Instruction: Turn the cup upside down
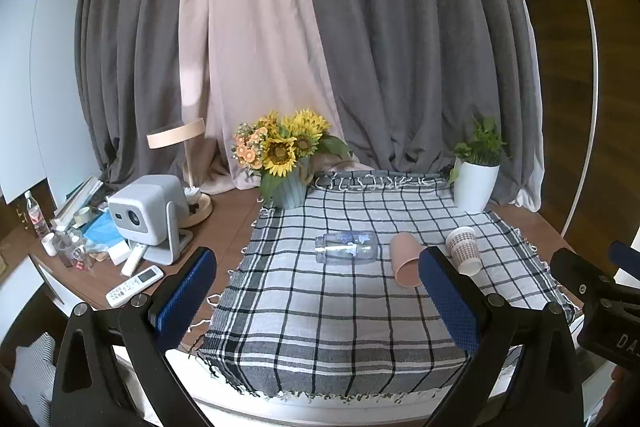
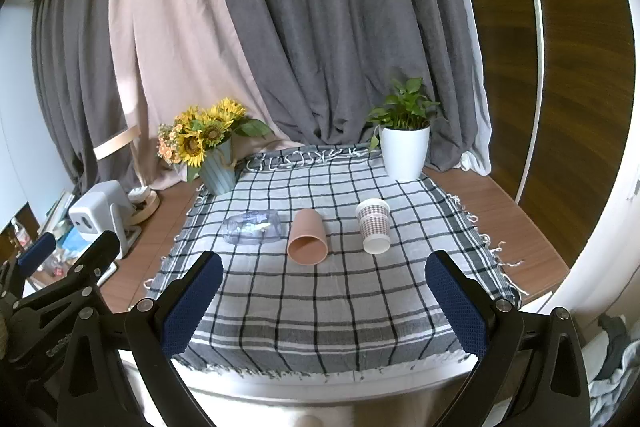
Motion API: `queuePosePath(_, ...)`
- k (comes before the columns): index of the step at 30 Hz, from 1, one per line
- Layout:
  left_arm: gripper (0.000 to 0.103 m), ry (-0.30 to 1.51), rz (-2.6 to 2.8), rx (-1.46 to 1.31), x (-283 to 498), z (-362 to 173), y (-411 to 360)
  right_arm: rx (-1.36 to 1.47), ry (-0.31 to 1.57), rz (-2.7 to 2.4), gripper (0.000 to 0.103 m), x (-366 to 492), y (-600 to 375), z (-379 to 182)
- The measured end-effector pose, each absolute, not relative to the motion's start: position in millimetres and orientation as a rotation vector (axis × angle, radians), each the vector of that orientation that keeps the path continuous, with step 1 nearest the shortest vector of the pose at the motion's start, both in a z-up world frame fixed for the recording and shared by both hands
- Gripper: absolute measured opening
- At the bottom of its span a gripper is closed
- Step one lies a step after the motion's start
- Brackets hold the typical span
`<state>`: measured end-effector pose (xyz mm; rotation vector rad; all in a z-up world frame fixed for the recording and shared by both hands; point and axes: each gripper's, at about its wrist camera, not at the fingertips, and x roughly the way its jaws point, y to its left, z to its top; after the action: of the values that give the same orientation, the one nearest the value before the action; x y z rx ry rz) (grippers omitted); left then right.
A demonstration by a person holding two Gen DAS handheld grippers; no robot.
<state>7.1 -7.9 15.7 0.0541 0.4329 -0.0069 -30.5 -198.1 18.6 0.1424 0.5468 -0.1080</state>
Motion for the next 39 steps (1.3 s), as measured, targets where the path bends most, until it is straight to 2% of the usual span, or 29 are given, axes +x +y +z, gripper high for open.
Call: queuePosePath(39, 0.103, 0.430, -0.019, 0.036, 0.9, 14.3, -7.6, 0.146, 0.538, -0.109, 0.102, -26.9, -203.5, 23.4)
